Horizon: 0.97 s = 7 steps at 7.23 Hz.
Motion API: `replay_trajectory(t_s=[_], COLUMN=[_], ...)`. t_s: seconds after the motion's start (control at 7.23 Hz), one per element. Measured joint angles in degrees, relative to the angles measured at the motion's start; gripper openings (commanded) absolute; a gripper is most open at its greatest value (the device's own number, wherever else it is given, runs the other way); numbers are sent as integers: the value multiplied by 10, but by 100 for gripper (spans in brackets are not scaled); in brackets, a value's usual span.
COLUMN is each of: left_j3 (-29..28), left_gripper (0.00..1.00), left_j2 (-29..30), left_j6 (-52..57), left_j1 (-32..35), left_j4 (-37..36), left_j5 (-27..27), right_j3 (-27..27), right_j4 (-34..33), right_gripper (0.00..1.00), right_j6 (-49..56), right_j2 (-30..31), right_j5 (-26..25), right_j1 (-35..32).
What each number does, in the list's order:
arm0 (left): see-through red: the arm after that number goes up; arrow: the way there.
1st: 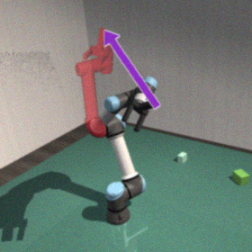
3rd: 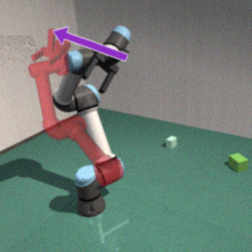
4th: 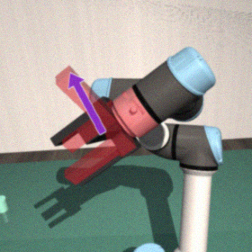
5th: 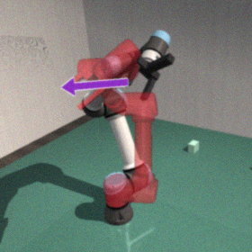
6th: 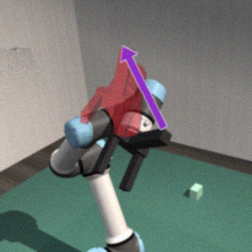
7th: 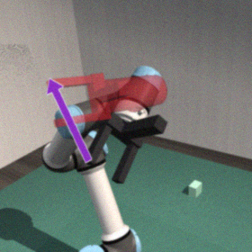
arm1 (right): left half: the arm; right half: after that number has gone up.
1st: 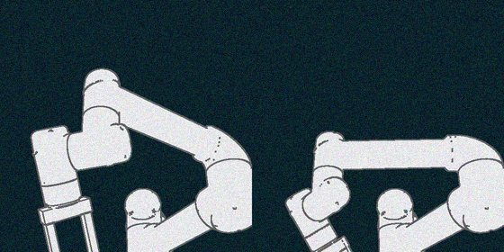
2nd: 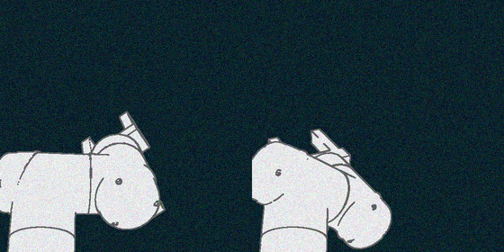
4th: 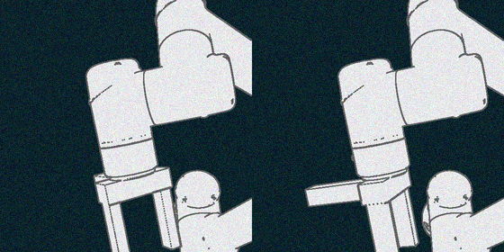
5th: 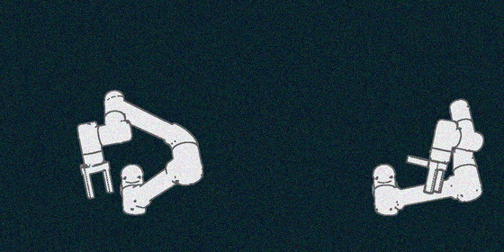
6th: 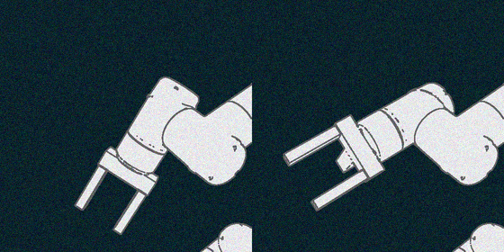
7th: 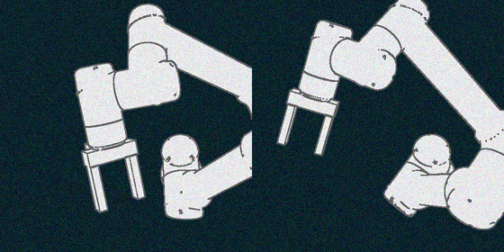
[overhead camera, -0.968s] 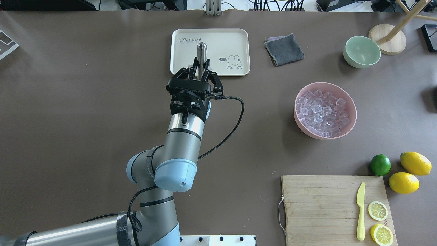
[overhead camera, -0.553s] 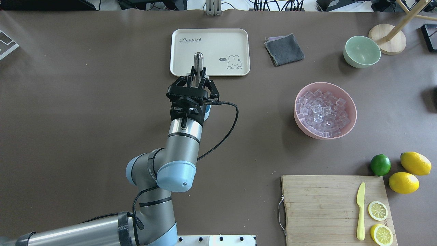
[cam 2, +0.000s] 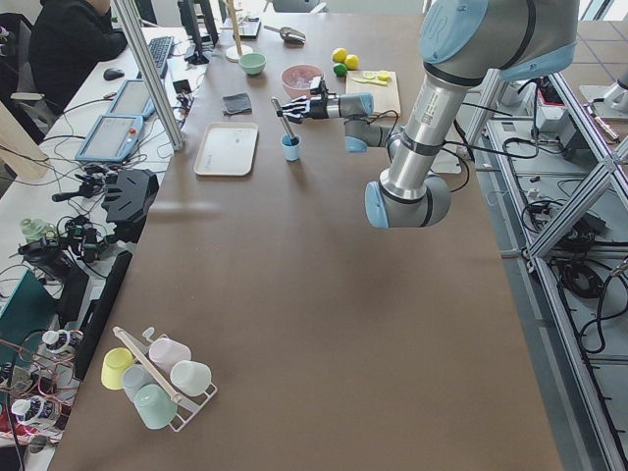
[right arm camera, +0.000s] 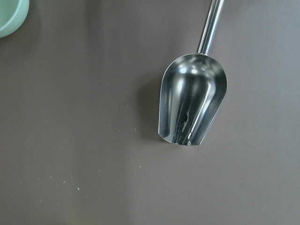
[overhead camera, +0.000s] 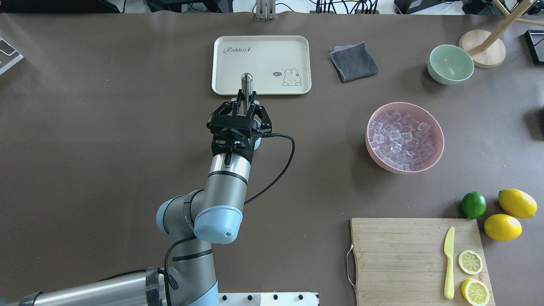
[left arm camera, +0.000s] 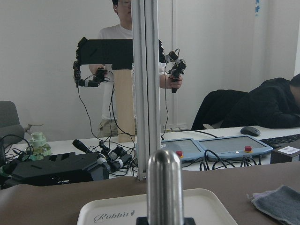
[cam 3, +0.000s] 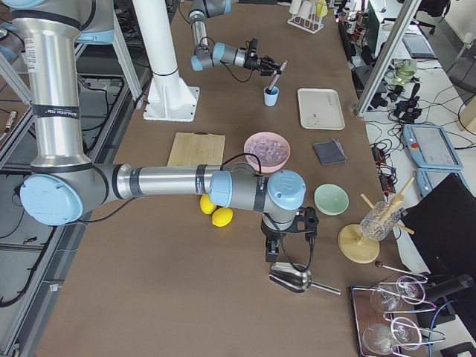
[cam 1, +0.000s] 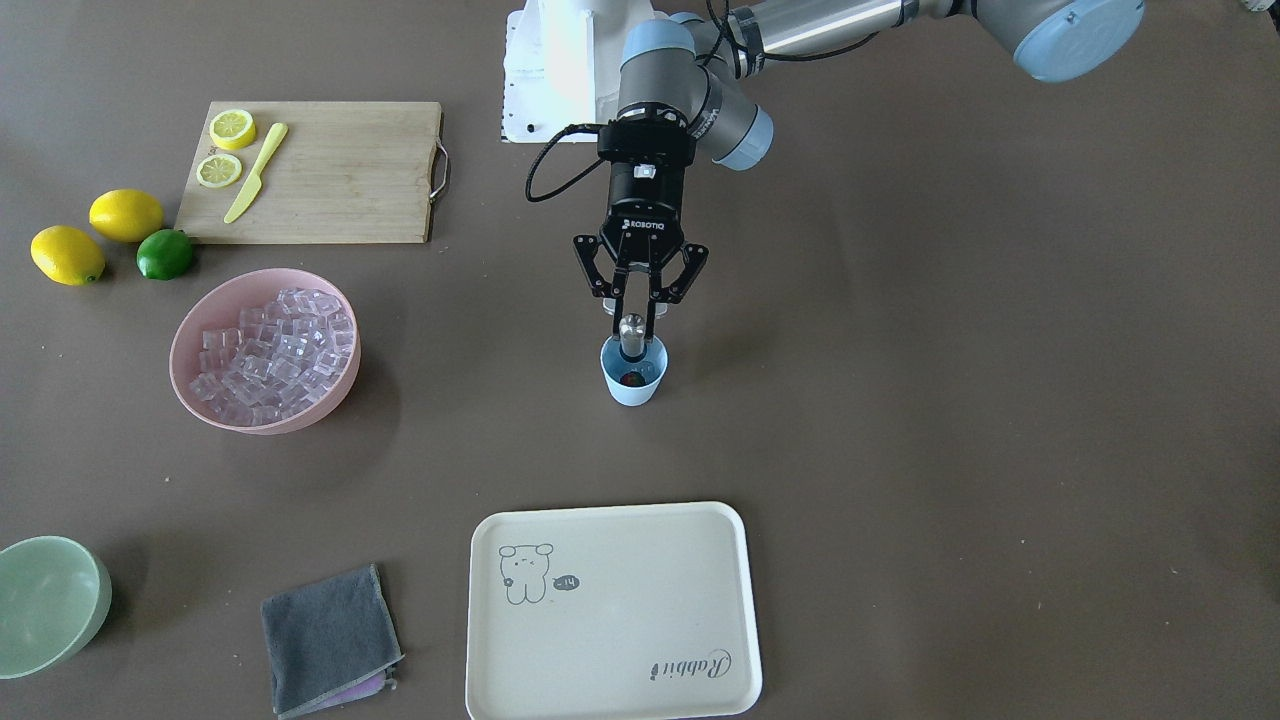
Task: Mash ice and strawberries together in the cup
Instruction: 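Lift the rod out of the cup and withdraw the left arm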
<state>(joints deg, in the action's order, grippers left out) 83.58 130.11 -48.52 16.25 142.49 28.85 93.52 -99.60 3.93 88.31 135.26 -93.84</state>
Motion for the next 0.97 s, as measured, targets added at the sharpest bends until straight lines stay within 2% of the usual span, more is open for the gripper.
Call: replay_trajectory(t_s=[0.28, 0.55, 0.69, 0.83, 0.97], left_j3=[47, 103, 119, 128, 133], left_gripper=[23, 23, 22, 22, 22], left_j2=[-2, -25, -40, -57, -70], left_j6=[13, 8, -22, -63, -87], left_j1=[38, 105, 149, 209, 289], left_j4=[8, 7, 1, -18, -60], left_j5=[60, 189, 278, 395, 550], right_j3=[4, 9, 10, 10, 11], right_j4=[-1, -3, -3, -3, -3], right_gripper=[100, 100, 100, 100, 100], right_j6=[-1, -1, -1, -2, -2], right_j2=[0, 0, 0, 0, 2], right_j5=[1, 0, 0, 0, 0], right_j1=[0, 1, 1, 1, 1])
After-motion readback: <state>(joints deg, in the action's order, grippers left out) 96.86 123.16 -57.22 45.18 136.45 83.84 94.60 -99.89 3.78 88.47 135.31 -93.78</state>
